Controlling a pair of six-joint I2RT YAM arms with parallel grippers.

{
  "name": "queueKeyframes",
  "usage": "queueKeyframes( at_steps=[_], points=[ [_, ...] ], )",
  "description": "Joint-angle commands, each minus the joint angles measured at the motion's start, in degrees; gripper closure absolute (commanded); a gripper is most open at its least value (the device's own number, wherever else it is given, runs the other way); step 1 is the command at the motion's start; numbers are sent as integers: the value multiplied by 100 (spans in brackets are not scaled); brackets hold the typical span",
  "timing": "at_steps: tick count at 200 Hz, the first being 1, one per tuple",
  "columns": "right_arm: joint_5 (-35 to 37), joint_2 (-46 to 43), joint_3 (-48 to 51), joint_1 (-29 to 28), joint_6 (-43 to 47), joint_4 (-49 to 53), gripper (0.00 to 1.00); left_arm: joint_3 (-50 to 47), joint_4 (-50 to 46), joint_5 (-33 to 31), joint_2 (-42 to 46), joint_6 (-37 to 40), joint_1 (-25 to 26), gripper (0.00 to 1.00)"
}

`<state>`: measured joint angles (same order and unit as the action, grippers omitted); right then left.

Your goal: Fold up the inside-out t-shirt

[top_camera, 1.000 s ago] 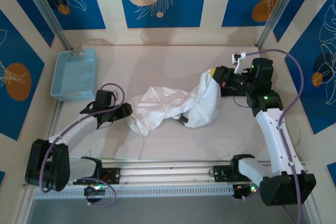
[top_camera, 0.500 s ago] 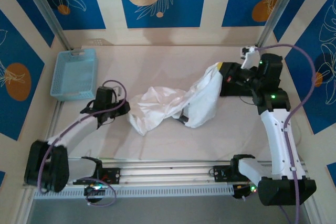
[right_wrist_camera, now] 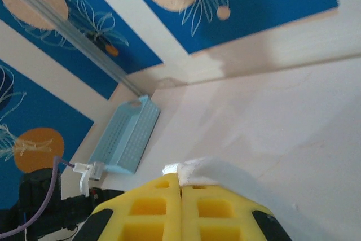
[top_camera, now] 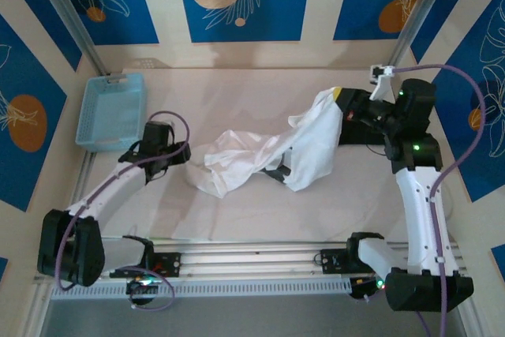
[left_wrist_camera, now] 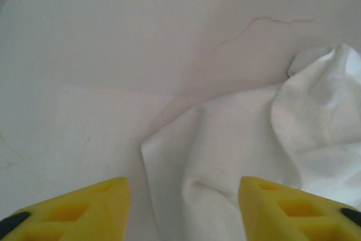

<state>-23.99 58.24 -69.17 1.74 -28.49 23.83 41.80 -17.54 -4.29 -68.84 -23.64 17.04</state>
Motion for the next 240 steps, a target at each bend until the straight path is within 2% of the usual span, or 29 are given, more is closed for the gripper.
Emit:
queueKeyframes(
  at_steps=[1,21,45,75,98,123,152,169,188,205,223,233,240],
  points=[
    [-45,72,190,-188,-17,-112,100,-402,-212,-98,669,-188,873,43],
    [-17,113,340,-259,-65,-216,100,-708,34,-85,611,-734,1689,42],
    [-29,213,360,-342,-99,-298,100,-629,355,-399,-12,-871,2308,42],
    [-14,250,342,-435,-95,-322,100,-361,686,-591,-862,-785,2515,42],
    [30,189,411,-446,-73,-289,100,-315,1027,-799,-1212,-735,2504,46],
    [90,128,442,-446,15,-193,100,-234,1204,-882,-1335,-551,2462,64],
    [265,-28,329,-344,234,90,100,-388,1157,-739,-860,-321,2377,93],
    [463,-225,195,-218,446,412,100,-686,951,-532,-238,-75,2375,100],
    [596,-475,102,-77,648,748,100,-1125,888,439,473,342,2445,100],
    [625,-662,160,-15,718,948,100,-1579,945,1090,934,252,2601,97],
    [530,-736,343,-7,681,1017,100,-1986,1175,1482,1173,-119,2672,80],
    [485,-733,435,-7,676,1055,100,-2027,1135,1412,1269,-241,2665,66],
    [474,-720,479,-7,678,1069,100,-1972,1033,1266,1356,-280,2651,60]
  ],
)
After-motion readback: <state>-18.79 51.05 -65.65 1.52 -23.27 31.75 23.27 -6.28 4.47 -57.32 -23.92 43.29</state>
